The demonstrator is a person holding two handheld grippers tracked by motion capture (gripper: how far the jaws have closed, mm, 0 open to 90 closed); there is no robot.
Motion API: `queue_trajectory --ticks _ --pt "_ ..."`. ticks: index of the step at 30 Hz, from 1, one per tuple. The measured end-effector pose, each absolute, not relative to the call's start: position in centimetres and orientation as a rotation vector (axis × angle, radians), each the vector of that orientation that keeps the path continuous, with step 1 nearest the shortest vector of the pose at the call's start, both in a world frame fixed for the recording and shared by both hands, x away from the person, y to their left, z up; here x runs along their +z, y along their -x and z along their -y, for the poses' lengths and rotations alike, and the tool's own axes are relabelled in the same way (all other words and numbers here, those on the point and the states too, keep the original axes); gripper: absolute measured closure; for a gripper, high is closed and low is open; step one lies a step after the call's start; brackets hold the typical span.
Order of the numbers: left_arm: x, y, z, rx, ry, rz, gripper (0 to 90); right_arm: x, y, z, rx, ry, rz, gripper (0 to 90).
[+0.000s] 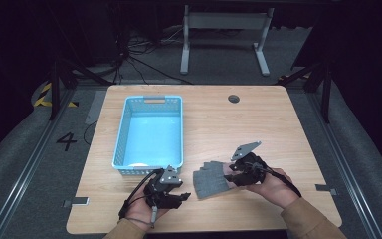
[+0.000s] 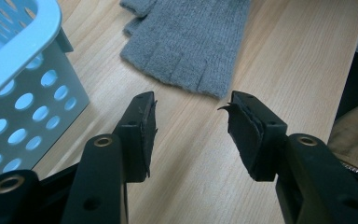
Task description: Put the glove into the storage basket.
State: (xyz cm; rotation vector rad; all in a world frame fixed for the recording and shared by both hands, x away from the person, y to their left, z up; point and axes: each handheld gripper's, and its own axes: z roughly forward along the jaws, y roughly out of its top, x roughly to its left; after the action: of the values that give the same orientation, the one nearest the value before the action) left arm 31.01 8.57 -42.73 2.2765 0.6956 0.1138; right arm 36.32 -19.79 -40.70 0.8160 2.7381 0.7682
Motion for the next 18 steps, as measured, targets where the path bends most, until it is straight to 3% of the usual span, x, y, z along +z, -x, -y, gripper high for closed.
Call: queue_trajectory --ticks 4,11,18 --pt "-42.7 -31.0 -8.8 0.114 -2.271 -0.701 52.0 -41.8 -36.7 18.7 0.710 -0.790 -2.768 62.5" --pt "-42.7 -30.9 -8.9 0.116 -2.267 -0.707 52.0 -42.5 -36.8 18.2 0.680 -0.806 -2.750 82.9" --pt "-42.7 -30.9 -8.9 0.118 -2.264 -0.710 52.0 -41.2 -36.3 18.3 0.688 -0.785 -2.699 85.5"
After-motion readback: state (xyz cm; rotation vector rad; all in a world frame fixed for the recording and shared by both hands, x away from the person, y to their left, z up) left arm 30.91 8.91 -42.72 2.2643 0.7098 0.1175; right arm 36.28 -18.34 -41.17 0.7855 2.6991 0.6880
